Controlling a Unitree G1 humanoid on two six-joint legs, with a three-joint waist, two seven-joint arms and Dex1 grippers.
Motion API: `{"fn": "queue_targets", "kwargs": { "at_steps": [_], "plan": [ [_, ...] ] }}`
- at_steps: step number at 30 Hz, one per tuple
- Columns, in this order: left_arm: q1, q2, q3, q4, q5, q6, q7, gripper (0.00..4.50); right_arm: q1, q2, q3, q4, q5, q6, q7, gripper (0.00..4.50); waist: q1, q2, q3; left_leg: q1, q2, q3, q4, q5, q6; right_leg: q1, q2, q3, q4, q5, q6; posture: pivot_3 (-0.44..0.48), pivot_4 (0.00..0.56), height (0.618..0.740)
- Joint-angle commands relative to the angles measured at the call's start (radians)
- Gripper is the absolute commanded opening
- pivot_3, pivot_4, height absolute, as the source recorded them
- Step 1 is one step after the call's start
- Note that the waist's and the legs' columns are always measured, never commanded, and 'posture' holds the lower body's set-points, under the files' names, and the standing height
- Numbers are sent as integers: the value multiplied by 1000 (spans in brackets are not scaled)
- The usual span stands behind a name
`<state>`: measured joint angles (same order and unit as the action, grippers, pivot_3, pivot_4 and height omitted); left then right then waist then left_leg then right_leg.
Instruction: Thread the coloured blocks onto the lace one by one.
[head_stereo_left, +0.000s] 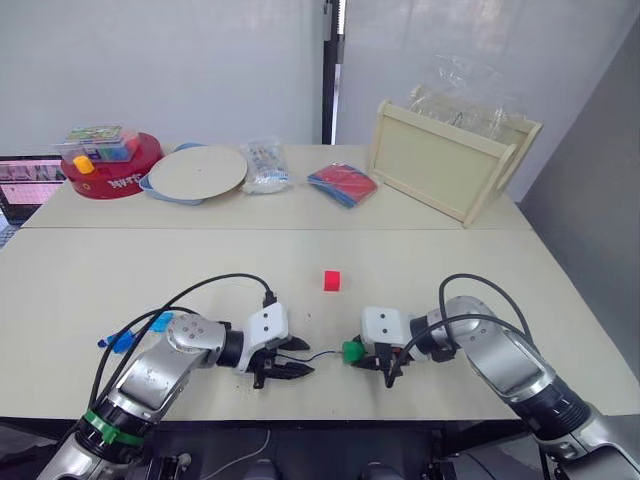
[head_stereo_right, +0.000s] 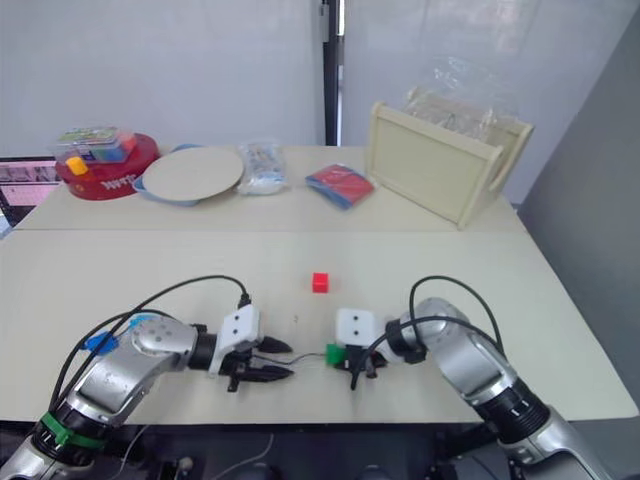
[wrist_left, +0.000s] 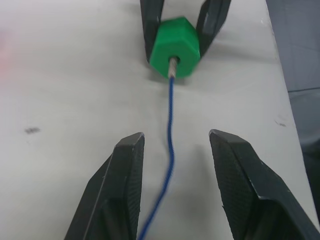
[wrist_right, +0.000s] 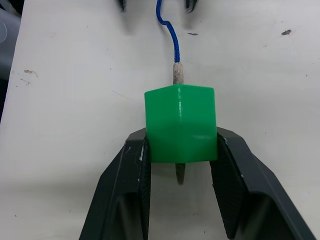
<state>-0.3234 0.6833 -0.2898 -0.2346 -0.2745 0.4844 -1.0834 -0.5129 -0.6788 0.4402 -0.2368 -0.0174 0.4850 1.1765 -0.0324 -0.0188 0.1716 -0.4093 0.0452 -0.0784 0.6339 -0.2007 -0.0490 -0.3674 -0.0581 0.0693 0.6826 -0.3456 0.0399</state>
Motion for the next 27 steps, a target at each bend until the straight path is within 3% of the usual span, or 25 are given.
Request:
{"fn": "queue_targets", "kwargs": {
  "at_steps": [1,2,5,9,20,27],
  "plan": [
    [-4,-21,-14,-2,26,-10,27,2184,1,-11,7,-16,-8,10,-2,1187,1,0,0,0,0,0,0,0,0,0,0,0,0,0,0,0,150,740],
    [-1,-30,-26,9,40,-17,37,2184,1,-12,7,-17,-8,12,-2,1187,0,0,0,0,0,0,0,0,0,0,0,0,0,0,0,0,150,740],
    [2,-49,-39,24,60,-37,45,1428,1,-14,7,-23,-8,18,-2,1187,2,0,0,0,0,0,0,0,0,0,0,0,0,0,0,0,150,740],
    [3,-68,-36,27,61,-59,45,88,5,-15,8,-33,-6,29,-3,1187,5,0,0,0,0,0,0,0,0,0,0,0,0,0,0,0,150,740],
    [-83,-156,-66,46,92,-73,70,37,-1,-1,21,-43,-5,50,-10,1187,12,0,0,0,0,0,0,0,0,0,0,0,0,0,0,0,150,740],
    [-95,-155,-67,31,92,-53,64,37,-17,25,26,-34,-2,68,-33,1187,4,0,0,0,0,0,0,0,0,0,0,0,0,0,0,0,150,740]
  ]
}}
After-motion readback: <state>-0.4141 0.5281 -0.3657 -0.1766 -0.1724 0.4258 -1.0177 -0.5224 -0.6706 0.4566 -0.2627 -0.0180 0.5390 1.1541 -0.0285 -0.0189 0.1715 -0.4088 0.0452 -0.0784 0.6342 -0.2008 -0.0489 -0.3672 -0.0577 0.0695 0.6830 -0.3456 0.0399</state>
